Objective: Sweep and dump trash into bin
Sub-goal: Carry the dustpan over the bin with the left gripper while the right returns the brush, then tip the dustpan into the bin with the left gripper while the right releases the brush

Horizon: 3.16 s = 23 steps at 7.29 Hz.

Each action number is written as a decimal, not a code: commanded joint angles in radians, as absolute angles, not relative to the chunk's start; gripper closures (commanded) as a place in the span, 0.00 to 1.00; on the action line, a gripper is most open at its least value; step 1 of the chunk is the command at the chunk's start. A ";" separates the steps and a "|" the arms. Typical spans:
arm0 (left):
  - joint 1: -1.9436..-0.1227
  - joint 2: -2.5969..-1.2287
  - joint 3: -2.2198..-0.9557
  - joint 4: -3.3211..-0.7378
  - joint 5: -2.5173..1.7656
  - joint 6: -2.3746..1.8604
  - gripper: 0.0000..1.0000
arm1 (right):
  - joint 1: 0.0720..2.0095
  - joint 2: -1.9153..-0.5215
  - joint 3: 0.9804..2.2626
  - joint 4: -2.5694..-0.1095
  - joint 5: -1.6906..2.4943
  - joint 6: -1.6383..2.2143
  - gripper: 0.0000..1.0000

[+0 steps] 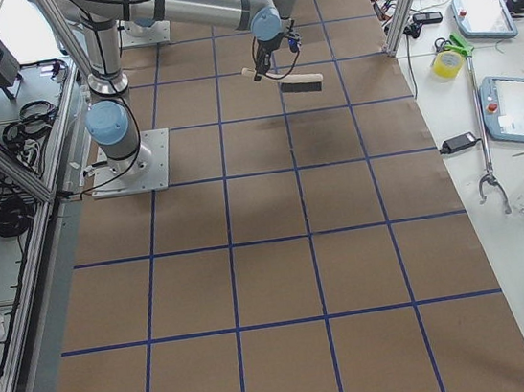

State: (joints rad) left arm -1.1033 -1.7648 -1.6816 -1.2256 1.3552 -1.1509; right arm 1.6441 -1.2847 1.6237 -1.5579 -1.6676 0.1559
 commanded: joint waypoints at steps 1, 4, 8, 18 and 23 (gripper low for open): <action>-1.004 -1.769 -1.652 -1.271 1.351 -1.007 1.00 | 1.504 -1.284 1.620 -1.648 -1.738 -0.036 1.00; -0.927 -1.818 -1.569 -1.312 1.380 -0.802 1.00 | 1.307 -1.252 1.629 -1.776 -1.736 -0.303 1.00; -0.807 -1.905 -1.452 -1.310 1.434 -0.550 1.00 | 1.236 -1.191 1.661 -1.810 -1.738 -0.319 1.00; -0.716 -2.088 -1.235 -1.111 1.506 -0.184 1.00 | 1.209 -1.184 1.735 -1.890 -1.756 -0.337 0.75; -0.716 -2.080 -1.238 -0.918 1.506 -0.039 1.00 | 1.209 -1.189 1.730 -1.983 -1.796 -0.333 0.01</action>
State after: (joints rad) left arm -0.7159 -2.0823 -1.2337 -0.9637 1.5068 -0.0696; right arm 1.2088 -1.1851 1.7325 -1.9844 -1.7936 -0.3333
